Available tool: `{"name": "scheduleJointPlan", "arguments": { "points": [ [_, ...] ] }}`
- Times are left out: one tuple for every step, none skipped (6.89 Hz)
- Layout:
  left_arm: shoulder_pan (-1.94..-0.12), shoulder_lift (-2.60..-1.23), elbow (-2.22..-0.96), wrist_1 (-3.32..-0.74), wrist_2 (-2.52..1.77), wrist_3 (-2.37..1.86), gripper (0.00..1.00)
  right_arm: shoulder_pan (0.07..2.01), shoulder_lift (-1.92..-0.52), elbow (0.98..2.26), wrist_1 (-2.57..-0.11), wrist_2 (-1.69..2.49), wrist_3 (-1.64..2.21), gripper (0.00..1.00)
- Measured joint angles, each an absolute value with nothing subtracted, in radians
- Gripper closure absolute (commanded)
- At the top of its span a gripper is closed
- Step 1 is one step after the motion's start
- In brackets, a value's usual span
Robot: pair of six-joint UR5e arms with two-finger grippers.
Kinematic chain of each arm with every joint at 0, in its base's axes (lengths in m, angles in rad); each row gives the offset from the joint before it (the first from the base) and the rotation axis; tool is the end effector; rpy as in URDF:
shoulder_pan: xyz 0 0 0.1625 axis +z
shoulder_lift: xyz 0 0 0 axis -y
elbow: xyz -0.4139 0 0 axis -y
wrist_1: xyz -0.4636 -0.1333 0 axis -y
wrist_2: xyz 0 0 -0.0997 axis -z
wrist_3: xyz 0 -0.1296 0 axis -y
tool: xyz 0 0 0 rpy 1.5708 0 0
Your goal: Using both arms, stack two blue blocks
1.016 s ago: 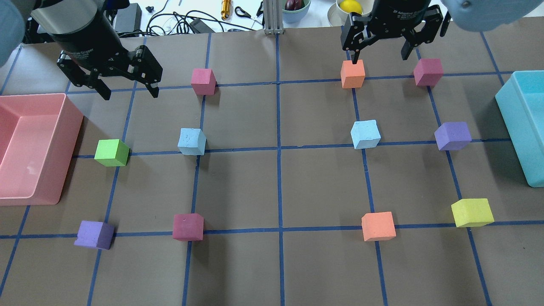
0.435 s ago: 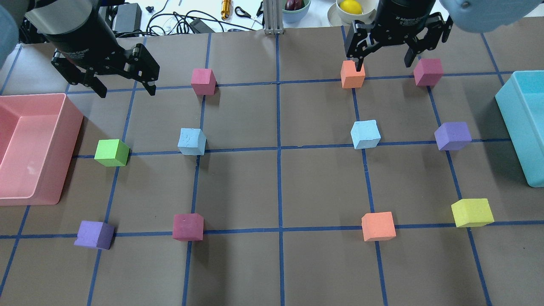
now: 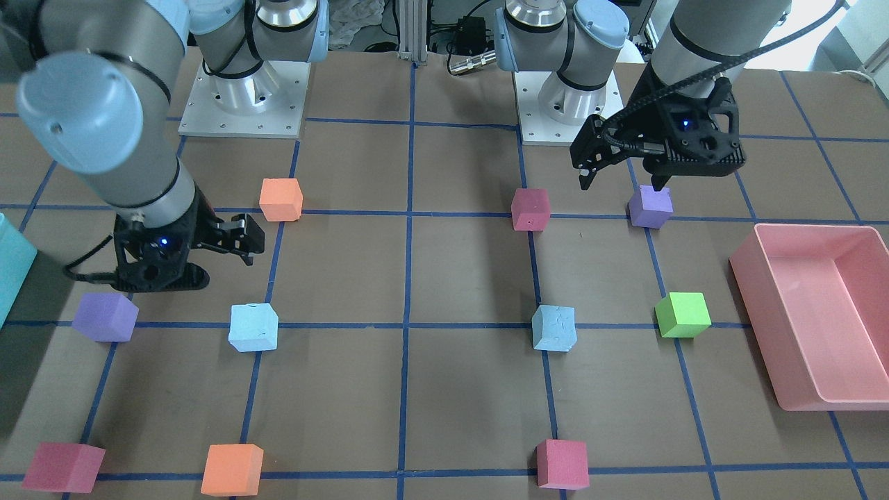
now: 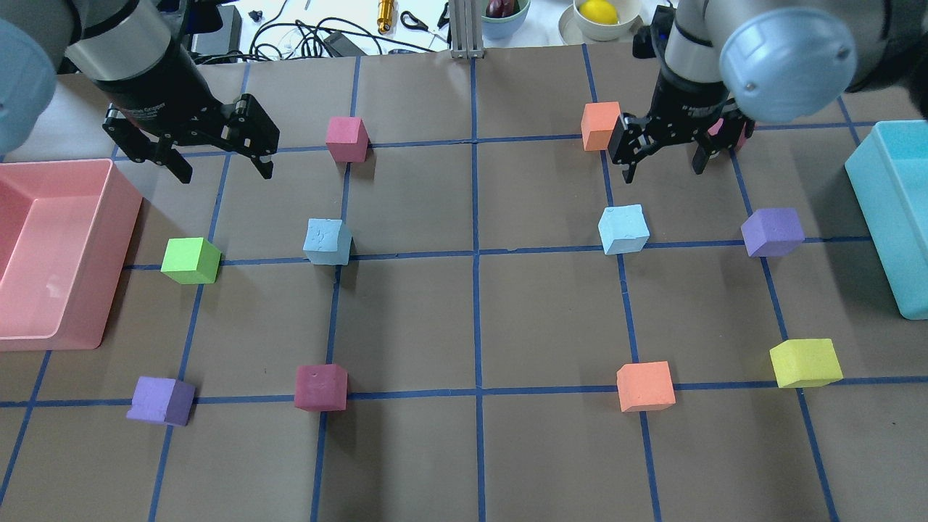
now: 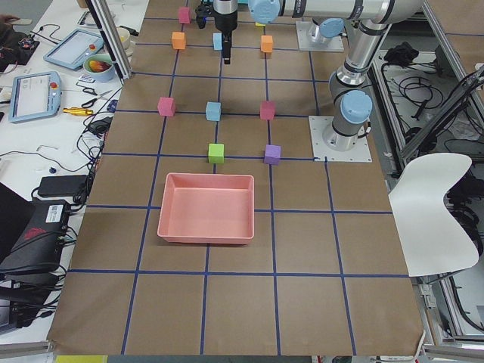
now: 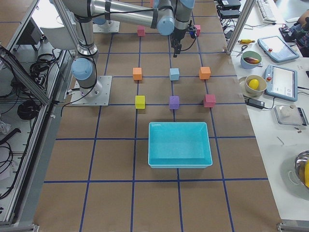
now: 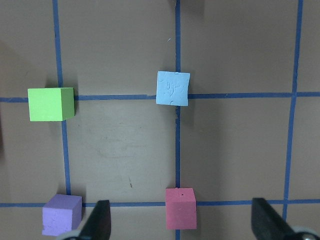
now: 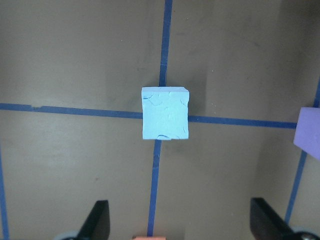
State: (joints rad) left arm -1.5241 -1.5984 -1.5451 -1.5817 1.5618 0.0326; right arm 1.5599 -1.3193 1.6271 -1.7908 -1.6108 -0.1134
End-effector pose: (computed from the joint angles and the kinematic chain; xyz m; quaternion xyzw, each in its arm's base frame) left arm -0.1076 -0.5787 0.4445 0.0071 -0.9999 -0.0062 0.0047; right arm 0.1212 -0.6341 0.2852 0.0520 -0.9975 -0.0450 0.0172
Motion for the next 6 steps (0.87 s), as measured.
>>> {"name": "scheduleJointPlan", "arguments": {
  "points": [
    [-1.522,-1.635,-1.565,-1.525,1.541,0.028,0.0,1.555,-1.255,1.716,-1.963,-1.61,-0.135,0.0],
    [-1.521,-1.685,-1.594,-1.446,1.514,0.028,0.0,1.553,-1.195,1.777,-2.08,-1.61,-0.145,0.17],
    [-1.521,-1.737,-1.633,-1.357,1.504,0.033,0.0,1.553,-1.158,1.818,-2.149,-1.611,-0.154,0.41],
    [-1.522,-1.78,-1.668,-1.289,1.503,0.038,0.0,1.553,-1.141,1.842,-2.192,-1.612,-0.162,0.74],
    [-1.523,-1.817,-1.691,-1.247,1.504,0.04,0.0,1.555,-1.135,1.849,-2.211,-1.61,-0.16,0.83],
    [-1.524,-1.852,-1.701,-1.227,1.506,0.046,0.0,1.559,-1.135,1.842,-2.215,-1.602,-0.149,0.81]
  ]
}}
